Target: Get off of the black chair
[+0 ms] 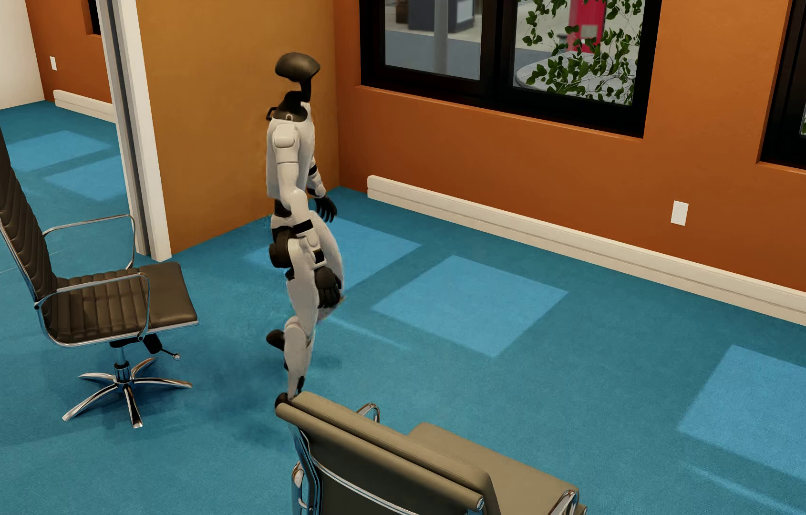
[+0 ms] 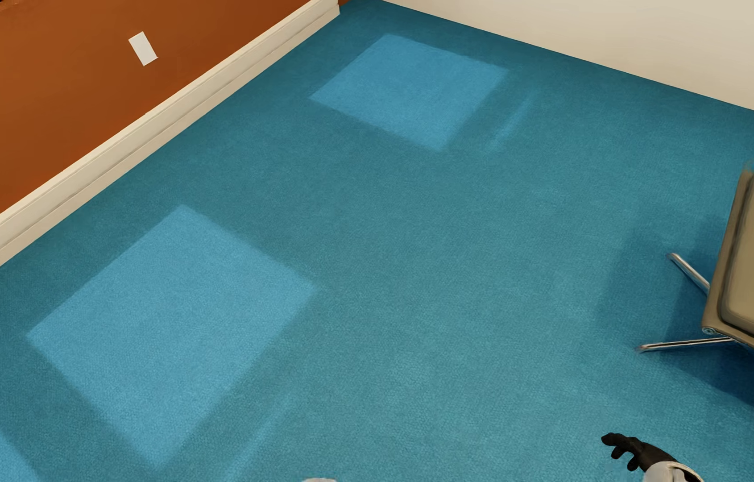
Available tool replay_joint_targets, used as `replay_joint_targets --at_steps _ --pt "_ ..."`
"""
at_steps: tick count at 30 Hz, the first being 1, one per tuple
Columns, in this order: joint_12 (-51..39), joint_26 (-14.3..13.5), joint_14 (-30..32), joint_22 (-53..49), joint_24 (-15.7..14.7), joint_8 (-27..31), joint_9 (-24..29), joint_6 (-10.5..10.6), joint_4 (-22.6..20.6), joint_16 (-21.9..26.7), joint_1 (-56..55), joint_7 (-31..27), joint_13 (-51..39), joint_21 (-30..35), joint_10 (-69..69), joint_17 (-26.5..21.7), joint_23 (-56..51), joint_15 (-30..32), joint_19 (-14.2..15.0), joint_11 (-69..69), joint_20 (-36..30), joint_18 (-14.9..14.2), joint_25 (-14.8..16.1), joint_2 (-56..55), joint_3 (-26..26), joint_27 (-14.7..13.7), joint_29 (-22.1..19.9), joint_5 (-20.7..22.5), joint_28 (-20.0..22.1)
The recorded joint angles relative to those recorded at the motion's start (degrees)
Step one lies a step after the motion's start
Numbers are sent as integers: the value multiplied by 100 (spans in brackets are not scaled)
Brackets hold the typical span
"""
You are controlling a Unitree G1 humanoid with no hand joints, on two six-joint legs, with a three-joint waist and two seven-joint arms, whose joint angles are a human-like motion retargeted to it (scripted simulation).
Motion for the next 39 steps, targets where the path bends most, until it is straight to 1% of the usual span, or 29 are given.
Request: replay_joint_targets --at_steps 2,4,6,8,9,10,11,12,13,14,16,17,18,19,21,22,23,24,25,26,28,29,30,32,33,34,37,38,39 --pt "60 57 -141 92 89 -27 26 -9 -464 -112 -611 -134 -76 -42 -1062 -125 -44 -259 47 -252 79 204 148 423 164 -66 2 13 -206" --pt "119 14 228 239 -55 -58 12 3 -890 -210 -784 -125 -85 40 -2912 -221 -15 -482 47 -442 112 303 219 843 266 -148 -81 50 -104" --pt "280 55 890 285 -115 -152 -80 27 -1016 -177 -616 9 -66 137 -4351 -202 53 -561 -1 -456 164 255 219 1222 320 -166 -34 150 -125" --pt "505 129 800 354 -90 -186 -210 8 -881 -33 -346 216 -2 17 -4138 -65 57 -622 5 -10 271 178 98 1506 298 -129 62 274 -201" --pt "580 158 927 396 -148 -216 -270 -75 -868 43 -149 230 59 -84 -4186 22 32 -585 171 577 280 257 115 1490 232 -126 -14 214 -148" --pt "549 166 934 518 -199 -244 -266 -143 -922 65 62 140 140 -199 -4070 75 30 -328 698 1503 196 344 209 1298 151 -113 -47 9 -180" --pt "522 217 823 529 -264 -290 -251 -184 -951 74 286 98 233 -256 -3971 102 13 365 1513 2603 119 485 331 957 69 -62 -20 -257 -176" --pt "493 230 606 418 -367 -305 -194 -239 -949 108 547 146 252 -226 -3925 123 -13 838 1864 3724 87 682 426 526 -10 -21 79 -510 -120" --pt "405 184 457 327 -399 -265 -85 -260 -937 118 835 230 228 -133 -3923 150 22 533 1680 4469 119 736 470 192 -101 -7 48 -644 -78" --pt "298 121 365 298 -367 -182 -53 -235 -889 106 1025 206 250 -109 -3914 189 97 349 1504 4768 102 733 434 -121 -175 5 -8 -700 28" --pt "207 20 178 92 -482 -27 -161 -204 -730 110 1287 150 406 -303 -3944 247 130 53 1406 4289 -79 593 535 -563 -269 16 44 -819 213" --pt "170 -24 76 -1 -437 45 -222 -205 -629 128 1364 137 450 -384 -3945 273 131 -17 1226 3636 -144 505 523 -677 -330 6 73 -819 237" --pt "110 -50 -36 -53 -382 148 -263 -217 -526 154 1389 82 494 -460 -3887 289 133 41 1108 2830 -257 438 470 -722 -366 -3 73 -817 251" --pt "42 -94 -225 -88 -384 285 -284 -248 -431 175 1298 12 549 -548 -3624 289 139 296 1127 2010 -421 371 469 -731 -352 -17 56 -849 296" --pt "-24 -107 -457 -91 -390 612 -421 -293 -235 164 1046 -135 659 -576 -3168 258 186 865 972 603 -655 212 533 -670 -317 -4 57 -974 275" --pt "-55 -94 -495 -53 -367 749 -480 -300 -165 138 973 -231 702 -594 -3088 215 174 986 1037 330 -731 153 540 -664 -291 0 65 -1071 228" --pt "-81 -94 -504 -17 -373 782 -497 -319 -73 124 936 -299 703 -624 -3074 189 161 1282 1208 228 -763 72 533 -657 -271 -11 78 -1146 229" --pt "-69 -118 -473 4 -385 760 -504 -353 8 122 893 -374 707 -641 -3078 179 148 1432 1255 299 -807 3 498 -635 -262 -27 81 -1186 251" --pt "-76 -147 -366 49 -396 728 -518 -372 92 123 813 -459 734 -685 -3096 148 103 1250 1181 407 -862 -82 488 -552 -252 -64 88 -1179 224" --pt "-89 -146 -221 97 -339 674 -569 -377 188 122 643 -535 764 -719 -3082 111 66 832 1119 418 -896 -205 458 -434 -237 -102 76 -1146 207" --pt "-140 -119 37 142 -135 527 -583 -306 396 100 261 -581 729 -758 -2998 -25 -24 135 895 149 -864 -376 273 -143 -160 -150 136 -992 97" --pt "-258 -130 258 306 -245 492 -531 -250 471 44 124 -608 643 -746 -2999 -59 -26 88 904 131 -737 -409 319 -117 -148 -197 66 -909 119" --pt "-269 -82 428 396 -271 422 -528 -224 493 10 20 -613 579 -727 -2990 -50 21 94 922 147 -751 -413 354 -129 -165 -198 -45 -823 158" --pt "-222 33 347 404 -72 330 -530 -209 373 3 -29 -429 576 -853 -2921 -64 4 -29 796 -26 -988 -314 410 20 -187 -204 -102 -730 -187" --pt "-264 101 230 445 117 281 -559 -167 274 -29 -91 -337 581 -1007 -2795 -108 1 -19 738 -189 -995 -210 412 100 -175 -223 -53 -700 -416" --pt "-381 -93 58 599 233 246 -495 -110 150 -116 13 -258 626 -872 -2884 -153 -50 -96 1013 -213 -1097 -294 484 145 -143 -248 40 -726 -127" --pt "-404 -144 -85 582 155 189 -536 -57 -74 -101 268 -123 672 -877 -3302 -7 119 -44 840 -370 -1094 -65 594 218 -137 -258 -5 -619 -41" --pt "-392 -151 -21 568 213 178 -539 -47 -123 -71 349 -105 710 -898 -3484 57 114 -42 768 -359 -1132 -48 581 207 -153 -276 -22 -603 -27" --pt "-361 -157 140 542 174 168 -532 -36 -151 -52 428 -74 751 -879 -3690 113 79 -35 736 -335 -1137 -92 623 177 -174 -292 -47 -599 53"
